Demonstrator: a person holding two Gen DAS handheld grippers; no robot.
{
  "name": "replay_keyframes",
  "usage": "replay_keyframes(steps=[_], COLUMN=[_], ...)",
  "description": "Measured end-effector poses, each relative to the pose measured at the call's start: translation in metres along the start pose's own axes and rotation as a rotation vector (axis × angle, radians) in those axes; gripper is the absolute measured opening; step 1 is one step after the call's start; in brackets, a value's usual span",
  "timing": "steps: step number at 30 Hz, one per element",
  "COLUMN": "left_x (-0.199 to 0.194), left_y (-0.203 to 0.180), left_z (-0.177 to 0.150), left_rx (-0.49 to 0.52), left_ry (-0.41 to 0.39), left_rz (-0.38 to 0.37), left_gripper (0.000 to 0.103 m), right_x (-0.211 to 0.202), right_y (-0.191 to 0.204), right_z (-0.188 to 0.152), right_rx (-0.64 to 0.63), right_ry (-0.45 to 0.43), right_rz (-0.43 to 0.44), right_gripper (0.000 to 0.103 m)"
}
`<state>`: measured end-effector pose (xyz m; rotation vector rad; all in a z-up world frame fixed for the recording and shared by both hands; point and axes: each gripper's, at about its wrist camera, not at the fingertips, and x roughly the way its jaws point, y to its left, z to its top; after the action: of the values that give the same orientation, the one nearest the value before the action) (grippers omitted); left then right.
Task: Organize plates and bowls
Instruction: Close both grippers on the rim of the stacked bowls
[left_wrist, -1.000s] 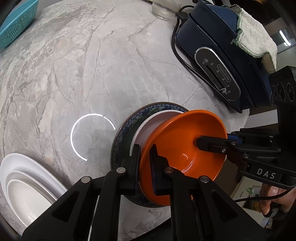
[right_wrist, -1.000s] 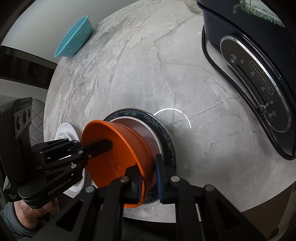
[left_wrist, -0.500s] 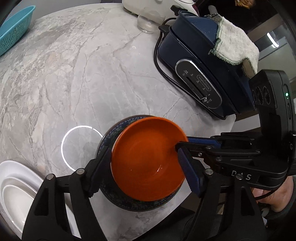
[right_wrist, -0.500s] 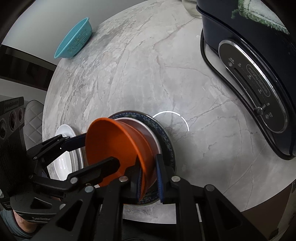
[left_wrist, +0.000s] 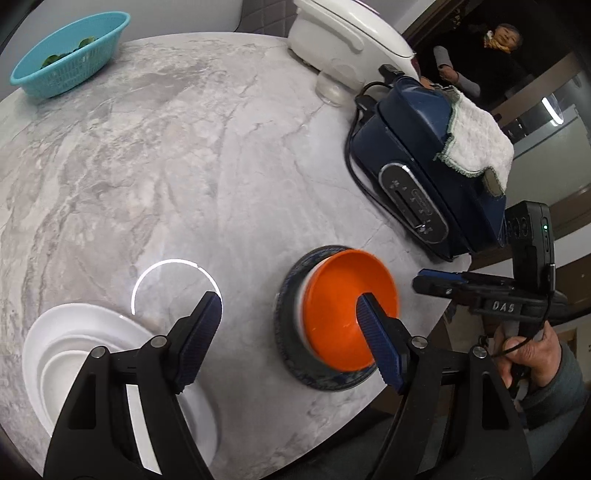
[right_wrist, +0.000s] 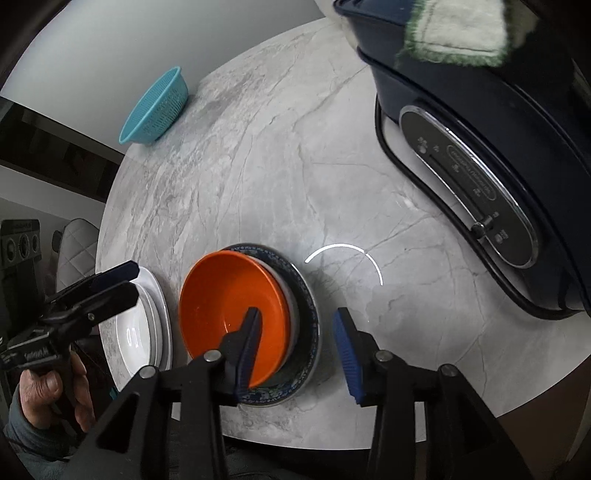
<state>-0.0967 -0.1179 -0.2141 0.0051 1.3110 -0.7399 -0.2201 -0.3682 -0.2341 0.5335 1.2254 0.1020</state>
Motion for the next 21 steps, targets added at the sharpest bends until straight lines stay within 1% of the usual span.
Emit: replay_keyframes(steps=[2, 3, 5, 7, 9, 11, 13, 16, 21], left_x=[0.003, 0.007, 0.015, 0.024, 0.032, 0.042, 0.050, 0.056, 0.063], left_y=[0.019, 0.025, 0.032, 0.029, 0.025, 0.021, 0.017, 0.012, 0.013], left_z=[-0.010, -0.014, -0.022, -0.032, -0.035, -0.037, -0.035, -0.033, -0.027], left_rx=[-0.006, -0.012, -0.009, 0.004, 0.010, 0.017, 0.028, 0.066, 0.076], left_ry=[0.043, 0.068, 0.109, 0.134, 0.149, 0.169, 0.182, 0.185, 0.194], left_rz=[0.041, 0.046, 0.029, 0.045, 0.044, 0.072, 0.073, 0.114, 0.145], left_gripper=[0.074, 0.074, 0.072, 0.072, 0.072, 0.072, 0.072, 0.072, 0.072], right_x=[0.001, 0.003, 0.011, 0.018, 0.026, 0.031, 0.035, 0.039, 0.044], right_y=[-0.015, -0.021, -0.030, -0.033, -0.034, -0.035, -0.035, -0.035, -0.035], right_z=[-0.004, -0.007, -0.012, -0.017, -0.020, -0.022, -0.022, -0.022, -0.018], right_rx=[0.039, 0.058, 0.088, 0.096, 0.097, 0.104, 0.102, 0.089, 0.075], right_ry=[0.015, 0.025, 0.055, 0.074, 0.095, 0.102, 0.111, 0.122, 0.129], right_rz=[0.017, 0.026, 0.067, 0.091, 0.093, 0.099, 0.098, 0.096, 0.090], right_gripper=[0.044, 0.044, 0.043, 0.043, 0.042, 0.042, 0.042, 0.041, 0.038])
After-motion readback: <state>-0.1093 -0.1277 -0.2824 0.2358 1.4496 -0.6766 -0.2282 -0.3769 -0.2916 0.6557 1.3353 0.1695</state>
